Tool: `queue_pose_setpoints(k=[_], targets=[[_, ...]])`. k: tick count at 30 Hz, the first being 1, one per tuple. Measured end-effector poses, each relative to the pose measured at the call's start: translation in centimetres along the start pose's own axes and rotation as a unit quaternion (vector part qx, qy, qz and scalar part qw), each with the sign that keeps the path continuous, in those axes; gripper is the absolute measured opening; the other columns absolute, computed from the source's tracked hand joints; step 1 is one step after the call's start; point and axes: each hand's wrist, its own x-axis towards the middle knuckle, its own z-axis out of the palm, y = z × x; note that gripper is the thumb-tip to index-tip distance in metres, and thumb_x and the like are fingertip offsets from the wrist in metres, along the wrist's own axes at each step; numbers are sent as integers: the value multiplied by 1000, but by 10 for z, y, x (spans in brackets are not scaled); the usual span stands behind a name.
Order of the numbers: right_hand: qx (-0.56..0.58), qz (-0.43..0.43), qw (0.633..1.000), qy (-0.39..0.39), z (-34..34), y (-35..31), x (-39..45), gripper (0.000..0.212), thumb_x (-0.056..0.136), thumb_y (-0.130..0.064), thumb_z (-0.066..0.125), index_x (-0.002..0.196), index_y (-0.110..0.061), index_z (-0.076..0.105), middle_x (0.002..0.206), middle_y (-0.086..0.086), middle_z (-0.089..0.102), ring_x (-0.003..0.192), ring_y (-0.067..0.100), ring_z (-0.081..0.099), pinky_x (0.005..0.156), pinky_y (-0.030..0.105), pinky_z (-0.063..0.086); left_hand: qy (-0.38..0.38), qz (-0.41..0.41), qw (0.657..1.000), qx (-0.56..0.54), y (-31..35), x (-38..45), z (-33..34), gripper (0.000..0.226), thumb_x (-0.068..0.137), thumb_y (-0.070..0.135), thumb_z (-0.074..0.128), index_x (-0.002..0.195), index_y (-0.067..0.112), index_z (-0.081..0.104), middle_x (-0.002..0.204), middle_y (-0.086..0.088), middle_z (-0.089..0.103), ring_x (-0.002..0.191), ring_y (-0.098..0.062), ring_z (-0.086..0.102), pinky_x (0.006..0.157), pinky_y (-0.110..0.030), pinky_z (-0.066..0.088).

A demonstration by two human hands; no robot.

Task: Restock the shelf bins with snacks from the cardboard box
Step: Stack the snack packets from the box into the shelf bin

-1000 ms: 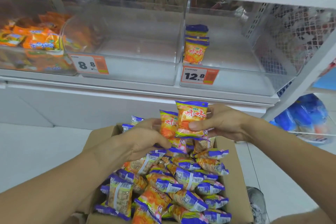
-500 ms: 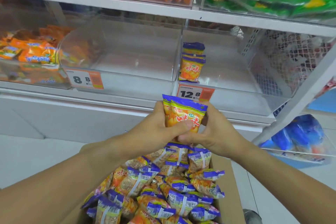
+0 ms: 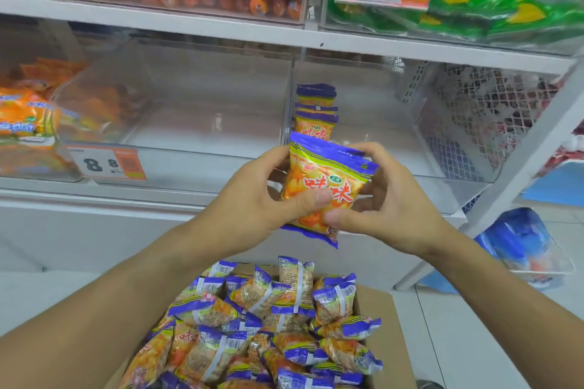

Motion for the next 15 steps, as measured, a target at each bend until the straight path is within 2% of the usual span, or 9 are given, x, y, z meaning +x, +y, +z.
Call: queue_pose_setpoints(k=[2, 4, 6, 8, 11, 13, 15], targets=[[-28, -26, 999, 25, -3, -3, 5, 71, 61, -9, 94, 116, -24, 50, 97, -7, 73, 78, 15, 72, 68, 36, 61, -3, 23, 1000, 11, 3, 5, 1, 60, 75, 46, 79, 129, 29, 57, 112, 11, 70, 105, -9, 66, 80, -18, 54], [-35, -46, 997, 49, -5, -3, 10, 72, 60, -7, 95, 115, -16, 49, 94, -6, 72, 77, 18, 72, 68, 34, 59, 3, 42, 999, 11, 4, 11, -1, 74, 73, 52, 78, 138, 29, 50, 124, 12, 65, 116, -4, 60, 88, -17, 51], [-26, -63, 994, 81, -9, -1, 16, 72, 60, -7, 91, 117, -15, 47, 101, -6, 70, 83, 21, 72, 72, 39, 60, 23, 52, 998, 3, 2, 17, -5, 83, 72, 60, 72, 144, 31, 43, 133, 14, 59, 126, 2, 52, 101, -23, 44], [-16, -84, 990, 109, -15, 1, 23, 75, 60, -7, 88, 122, -19, 48, 113, -6, 67, 91, 21, 71, 77, 40, 60, 52, 54, 997, 7, -5, 22, -10, 78, 74, 63, 64, 143, 32, 42, 136, 17, 55, 130, 5, 46, 105, -23, 39], [-37, -87, 983, 156, -27, 5, 34, 75, 59, -15, 92, 122, -22, 52, 114, -8, 67, 95, 17, 71, 80, 36, 60, 92, 36, 984, 148, -19, 29, -16, 80, 78, 58, 65, 147, 29, 37, 145, 11, 45, 136, -1, 36, 105, -11, 28], [-74, -75, 977, 188, -33, 8, 45, 75, 59, -15, 94, 122, -19, 52, 114, -6, 67, 95, 14, 70, 81, 35, 59, 83, 28, 961, 264, -29, 34, -18, 89, 82, 49, 73, 153, 21, 28, 152, 2, 37, 141, -12, 29, 110, -18, 21], [-112, -34, 975, 191, -37, 8, 61, 75, 61, -4, 94, 120, -18, 50, 109, -7, 66, 85, 8, 69, 77, 29, 58, 66, 17, 949, 309, -37, 38, -17, 92, 84, 45, 73, 156, 18, 22, 155, -1, 37, 141, -17, 28, 112, -24, 18]])
